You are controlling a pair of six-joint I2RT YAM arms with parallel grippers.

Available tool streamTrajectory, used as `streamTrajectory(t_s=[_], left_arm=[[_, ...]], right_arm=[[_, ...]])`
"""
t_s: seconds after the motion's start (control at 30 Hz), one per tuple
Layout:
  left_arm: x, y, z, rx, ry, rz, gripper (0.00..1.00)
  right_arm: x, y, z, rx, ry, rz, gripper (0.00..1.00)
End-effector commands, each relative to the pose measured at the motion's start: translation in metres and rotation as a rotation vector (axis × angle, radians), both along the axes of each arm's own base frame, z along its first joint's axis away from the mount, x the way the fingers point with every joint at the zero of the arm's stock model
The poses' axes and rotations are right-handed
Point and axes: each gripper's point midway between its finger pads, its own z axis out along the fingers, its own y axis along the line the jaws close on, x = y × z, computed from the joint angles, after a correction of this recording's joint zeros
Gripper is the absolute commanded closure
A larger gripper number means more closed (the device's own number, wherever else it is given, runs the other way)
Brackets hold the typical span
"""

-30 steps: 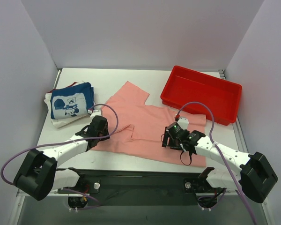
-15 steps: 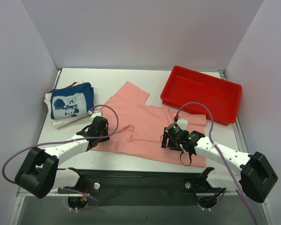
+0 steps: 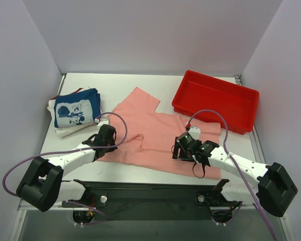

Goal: Fold and stack the t-shirts
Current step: Fold the flattened tshirt in 1/3 of the way

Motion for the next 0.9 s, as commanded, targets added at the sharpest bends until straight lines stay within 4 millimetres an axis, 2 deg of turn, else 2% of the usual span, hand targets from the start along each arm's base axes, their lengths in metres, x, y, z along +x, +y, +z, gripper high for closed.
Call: streamTrajectory(t_s=[0.0, 0.37, 0.87], left_arm=[[0.018, -0.006, 0.020, -0.016, -0.062, -0.003, 0.98], [0.045, -0.015, 0.043, -0.004, -0.114, -0.012, 1.00], [0.079, -0.020, 0.045, -0.011, -0.133, 0.006, 1.00]], right_arm=[[0.005, 0.004, 0.009, 0.010, -0.024, -0.004, 0.33], [0.006, 0.003, 0.010, -0.001, -0.026, -0.004, 0.33], [0.009, 0.002, 0.012, -0.017, -0.033, -0.006, 0.33]])
